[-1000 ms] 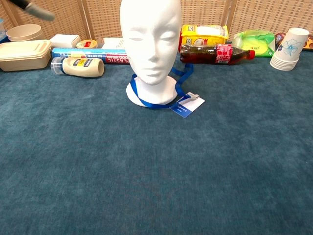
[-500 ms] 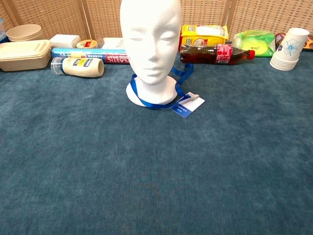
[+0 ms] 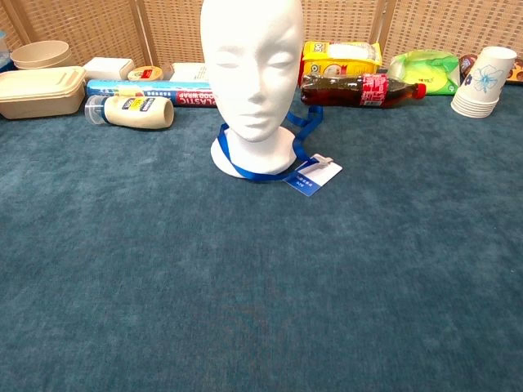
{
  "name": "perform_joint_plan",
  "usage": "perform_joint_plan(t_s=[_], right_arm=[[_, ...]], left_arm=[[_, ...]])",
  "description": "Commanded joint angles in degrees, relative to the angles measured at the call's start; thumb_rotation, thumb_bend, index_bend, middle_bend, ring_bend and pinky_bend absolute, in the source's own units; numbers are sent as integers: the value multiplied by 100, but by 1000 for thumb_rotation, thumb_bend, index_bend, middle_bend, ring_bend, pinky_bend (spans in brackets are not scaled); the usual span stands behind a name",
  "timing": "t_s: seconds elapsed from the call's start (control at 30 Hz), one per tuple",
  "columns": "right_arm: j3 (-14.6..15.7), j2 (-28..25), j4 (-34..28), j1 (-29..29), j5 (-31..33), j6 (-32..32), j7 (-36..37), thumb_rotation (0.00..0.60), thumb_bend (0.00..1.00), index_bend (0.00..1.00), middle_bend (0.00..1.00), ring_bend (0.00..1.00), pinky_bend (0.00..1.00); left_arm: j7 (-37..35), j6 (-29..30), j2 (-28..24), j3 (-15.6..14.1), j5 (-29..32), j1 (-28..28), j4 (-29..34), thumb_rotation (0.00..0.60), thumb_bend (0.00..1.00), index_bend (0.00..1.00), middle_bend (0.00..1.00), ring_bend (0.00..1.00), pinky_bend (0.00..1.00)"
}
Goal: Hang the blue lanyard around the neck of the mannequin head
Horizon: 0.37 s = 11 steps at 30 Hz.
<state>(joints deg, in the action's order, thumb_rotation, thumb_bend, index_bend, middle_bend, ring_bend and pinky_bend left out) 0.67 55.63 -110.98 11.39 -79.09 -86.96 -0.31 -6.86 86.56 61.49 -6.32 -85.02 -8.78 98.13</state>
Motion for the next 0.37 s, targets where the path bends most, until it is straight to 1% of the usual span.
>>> perform_joint_plan(t_s=[0.03, 0.1, 0.17, 0.37], right_arm=[[138, 87, 175, -251, -162, -236, -151, 475, 343, 336, 382, 349, 354], [240, 119, 269, -457, -274, -406, -188, 475, 343, 340, 385, 349, 354], [276, 136, 326, -578, -352, -504, -179, 476, 343, 344, 386, 349, 354], [277, 157, 500, -861, -560, -749, 10, 478, 343, 349, 390, 349, 354]], left_arm=[[165, 234, 35, -168, -175, 259, -17, 520, 169, 259, 198, 126, 187], [172, 482, 22, -219, -254, 472, 14, 520, 169, 269, 204, 132, 188], [160, 608, -1, -233, -322, 582, 21, 519, 169, 278, 208, 136, 188], [141, 901, -138, -170, -422, 828, 137, 516, 168, 285, 214, 143, 188]])
